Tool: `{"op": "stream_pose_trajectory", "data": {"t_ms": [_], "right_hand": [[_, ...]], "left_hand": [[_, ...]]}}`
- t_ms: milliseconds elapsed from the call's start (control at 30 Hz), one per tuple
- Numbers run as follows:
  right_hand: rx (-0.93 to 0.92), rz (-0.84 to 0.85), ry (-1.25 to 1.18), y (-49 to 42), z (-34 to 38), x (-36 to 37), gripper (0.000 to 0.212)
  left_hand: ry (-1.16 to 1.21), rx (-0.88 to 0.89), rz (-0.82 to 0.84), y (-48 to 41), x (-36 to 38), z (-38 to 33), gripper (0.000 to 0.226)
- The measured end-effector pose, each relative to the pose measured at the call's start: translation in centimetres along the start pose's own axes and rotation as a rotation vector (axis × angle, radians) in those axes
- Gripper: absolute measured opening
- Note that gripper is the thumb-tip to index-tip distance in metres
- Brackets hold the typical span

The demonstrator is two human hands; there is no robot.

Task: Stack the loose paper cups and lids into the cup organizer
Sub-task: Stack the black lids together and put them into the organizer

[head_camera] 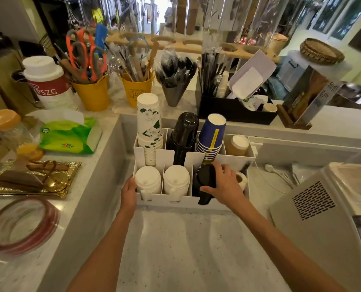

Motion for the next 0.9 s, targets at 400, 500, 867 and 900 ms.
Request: {"op": "stream_pose_trajectory", "data": {"t_ms": [400, 500, 867, 900], "right_hand": [[-0.216, 0.248, 0.121, -1.8, 0.4, 0.5, 0.092], [-0.21, 0.266, 0.104, -1.7, 0.4, 0.7, 0.093], [-0.122, 0.117, -0.053, -1.2, 0.1, -0.4, 0.085], [-0.119, 0.108, -0.053, -1.2, 0.1, -0.4, 0.085]], "left_hand": [[0.008, -0.014, -0.006, -0.4, -0.3, 0.5, 0.04], [0.014, -0.036, -0.008, -0.3, -0.3, 0.7, 0.039], [-0.019, -0.025, -0.002, 0.0, -0.2, 0.4, 0.041], [-0.023, -0.026, -0.003, 0.0, -0.2, 0.4, 0.042]]}}
Point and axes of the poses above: each hand's wrist, its own y-axis away from the middle knuckle, its own x-axis out of the palm, z = x × y, the point moved 10 cm from there along -y, towards the middle knuckle, and after that the axes turned 3 degrees about y, right-handed, at the moved point
